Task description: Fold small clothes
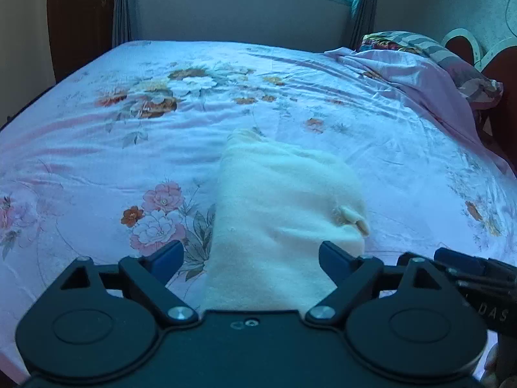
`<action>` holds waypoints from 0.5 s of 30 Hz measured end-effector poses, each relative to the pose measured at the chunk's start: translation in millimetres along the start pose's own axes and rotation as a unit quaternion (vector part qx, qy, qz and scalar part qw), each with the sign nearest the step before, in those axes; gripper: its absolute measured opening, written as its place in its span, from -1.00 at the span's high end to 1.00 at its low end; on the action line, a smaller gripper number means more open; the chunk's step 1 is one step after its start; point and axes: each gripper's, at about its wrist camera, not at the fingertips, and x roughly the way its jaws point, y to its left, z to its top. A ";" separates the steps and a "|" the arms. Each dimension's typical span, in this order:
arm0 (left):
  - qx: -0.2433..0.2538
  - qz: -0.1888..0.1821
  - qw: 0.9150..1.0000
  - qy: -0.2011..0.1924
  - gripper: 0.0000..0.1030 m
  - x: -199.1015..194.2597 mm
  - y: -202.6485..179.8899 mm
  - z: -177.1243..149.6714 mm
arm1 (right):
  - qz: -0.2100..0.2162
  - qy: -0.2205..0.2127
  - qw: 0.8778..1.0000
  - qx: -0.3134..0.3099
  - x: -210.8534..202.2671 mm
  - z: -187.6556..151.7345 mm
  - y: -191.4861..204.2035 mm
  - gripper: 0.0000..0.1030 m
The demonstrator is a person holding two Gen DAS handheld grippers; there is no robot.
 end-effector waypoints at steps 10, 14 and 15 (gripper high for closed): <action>0.056 0.059 0.996 -0.031 -0.97 -81.2 -35.2 -32.7 | 0.014 -0.049 0.999 0.005 -104.8 -36.1 12.2 -0.82; 0.045 0.058 0.997 -0.037 -0.97 -104.4 -41.0 -53.2 | 0.020 -0.065 0.998 0.000 -133.6 -49.1 18.5 -0.94; 0.043 0.057 0.997 -0.041 -0.97 -110.1 -42.6 -57.5 | 0.021 -0.070 0.997 -0.003 -139.9 -51.8 20.0 -0.97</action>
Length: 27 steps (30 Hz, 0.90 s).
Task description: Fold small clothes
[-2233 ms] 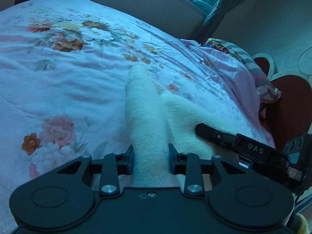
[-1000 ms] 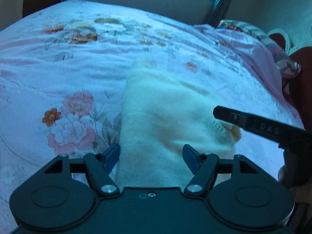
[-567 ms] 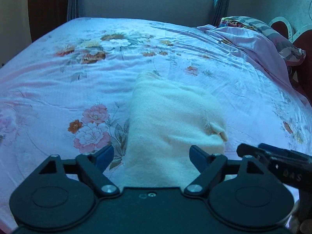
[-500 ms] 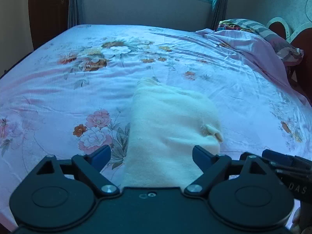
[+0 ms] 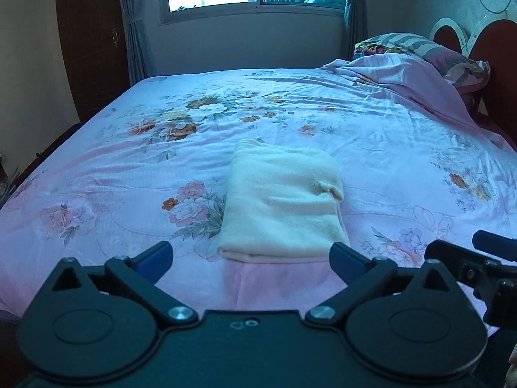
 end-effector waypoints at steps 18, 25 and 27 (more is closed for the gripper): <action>-0.016 0.020 0.999 -0.030 -0.97 -41.5 -16.6 -6.2 | -0.016 -0.043 0.999 -0.012 -40.4 3.1 -5.8 -0.99; -0.038 0.025 0.998 -0.033 -0.97 -42.8 -17.4 -10.5 | -0.012 -0.045 0.999 -0.022 -41.4 3.2 -9.5 -0.99; -0.034 0.029 0.998 -0.038 -0.97 -43.1 -18.6 -10.4 | -0.013 -0.046 0.999 -0.018 -42.6 4.2 -11.6 -0.99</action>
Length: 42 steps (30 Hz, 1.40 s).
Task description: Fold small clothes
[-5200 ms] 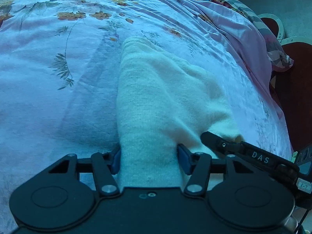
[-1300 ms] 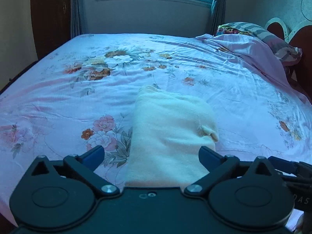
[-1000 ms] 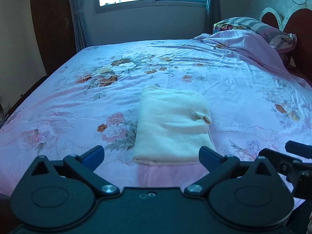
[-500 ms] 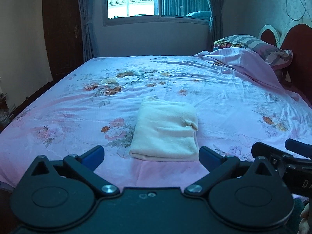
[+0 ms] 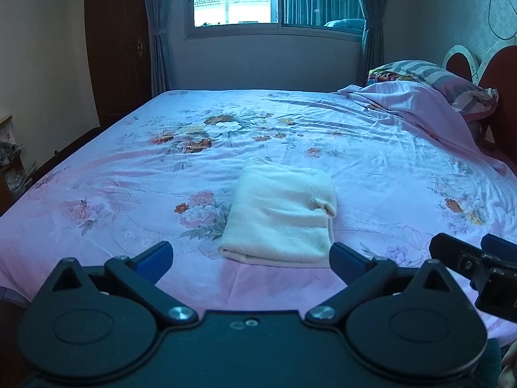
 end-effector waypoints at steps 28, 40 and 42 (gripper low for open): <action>0.006 -0.009 1.000 0.004 -0.97 2.3 -1.7 -0.9 | -0.009 -0.007 1.000 -0.008 -3.5 2.9 2.6 -0.99; 0.002 -0.009 1.000 0.001 -0.97 -0.4 -1.4 -2.5 | -0.009 -0.002 1.000 -0.010 0.7 1.7 2.9 -0.99; 0.000 -0.008 1.000 0.000 -0.97 -1.3 -1.5 -3.0 | -0.008 -0.002 1.000 -0.011 1.0 1.0 3.4 -0.99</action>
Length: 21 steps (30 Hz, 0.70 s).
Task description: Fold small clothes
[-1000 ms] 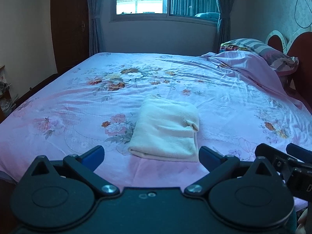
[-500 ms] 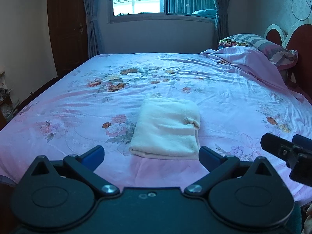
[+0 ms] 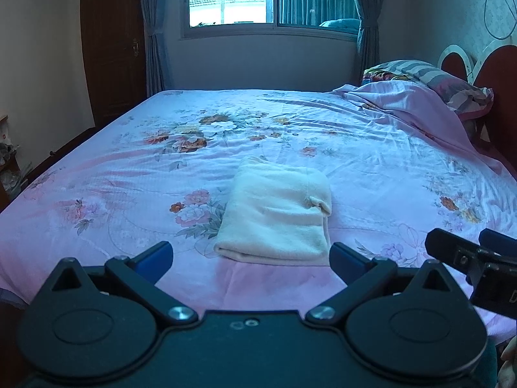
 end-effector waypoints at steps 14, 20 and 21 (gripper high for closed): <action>0.006 -0.019 1.000 0.000 -0.97 -1.9 2.1 -2.1 | 0.004 0.002 1.000 -0.003 2.7 -2.5 0.9 -0.99; 0.007 -0.019 1.000 -0.002 -0.97 -2.3 1.5 -4.1 | 0.006 0.002 1.000 -0.007 3.6 -3.0 -0.2 -0.99; 0.005 -0.019 1.000 0.000 -0.97 -1.6 2.0 -3.9 | 0.005 0.002 1.000 -0.007 3.7 -2.9 -0.1 -0.99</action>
